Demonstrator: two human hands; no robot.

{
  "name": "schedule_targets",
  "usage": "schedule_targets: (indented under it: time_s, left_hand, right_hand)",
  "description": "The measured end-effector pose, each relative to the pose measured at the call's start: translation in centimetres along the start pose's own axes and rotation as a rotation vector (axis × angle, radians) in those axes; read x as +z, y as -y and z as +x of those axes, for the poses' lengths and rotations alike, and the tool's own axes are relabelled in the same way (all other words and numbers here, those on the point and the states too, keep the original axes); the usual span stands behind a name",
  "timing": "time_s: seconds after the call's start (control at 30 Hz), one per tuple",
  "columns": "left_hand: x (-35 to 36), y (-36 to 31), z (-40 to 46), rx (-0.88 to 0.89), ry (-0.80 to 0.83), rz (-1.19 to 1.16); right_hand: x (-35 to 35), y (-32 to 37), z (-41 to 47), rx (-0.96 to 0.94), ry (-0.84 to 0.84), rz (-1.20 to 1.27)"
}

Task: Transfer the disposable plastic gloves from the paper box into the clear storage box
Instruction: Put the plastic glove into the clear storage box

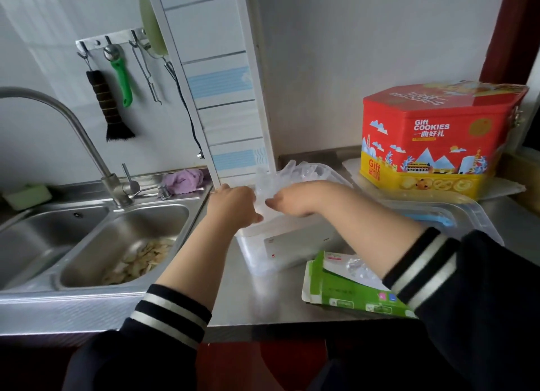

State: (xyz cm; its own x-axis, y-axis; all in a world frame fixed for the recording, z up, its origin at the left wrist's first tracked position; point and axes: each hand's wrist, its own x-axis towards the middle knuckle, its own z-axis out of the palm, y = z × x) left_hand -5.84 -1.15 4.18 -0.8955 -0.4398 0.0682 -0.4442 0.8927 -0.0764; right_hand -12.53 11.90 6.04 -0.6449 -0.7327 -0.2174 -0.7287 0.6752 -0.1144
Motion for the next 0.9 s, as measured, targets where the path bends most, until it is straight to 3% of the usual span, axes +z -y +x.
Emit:
schedule_targets:
  time_s: [0.2,0.3,0.37,0.47,0.53,0.6,0.67,0.73,0.77,0.9]
  left_hand:
    - [0.6,0.1,1.5,0.048,0.103,0.293]
    - [0.2,0.5,1.9,0.059,0.042,0.231]
    - [-0.2,0.7,1.5,0.080,-0.041,0.190]
    - [-1.0,0.8,0.8,0.093,-0.244,0.126]
    - [-1.3,0.0,-0.1,0.141,-0.551,-0.025]
    - [-1.3,-2.0,-2.1,0.234,-0.842,-0.266]
    - [-0.5,-4.9,-4.4,0.361,-0.917,-0.454]
    - [0.8,-7.5,-6.2,0.495,-0.807,-0.513]
    - [1.5,-8.5,-6.7,0.539,-0.682,-0.528]
    - [4.3,-11.4,-7.2,0.493,-0.006,-0.669]
  right_hand:
    - [-1.0,-0.3,0.3,0.065,0.269,0.123]
    - [-1.1,-1.1,0.5,0.047,0.122,0.058]
    - [-1.2,-2.7,0.7,0.000,-0.054,0.147]
    - [-1.1,-5.2,-0.7,-0.042,-0.441,0.425]
    - [-0.5,-6.4,-2.9,-0.101,-0.655,0.596]
    - [0.5,-7.4,-5.9,-0.160,-0.608,0.712]
    - [2.3,-8.5,-8.4,-0.148,-0.329,0.676]
    - [4.8,-9.8,-9.6,-0.101,-0.064,0.532]
    - [6.1,-10.3,-9.8,-0.076,-0.008,0.452]
    - [10.1,-11.9,-9.0,0.081,-0.187,0.446]
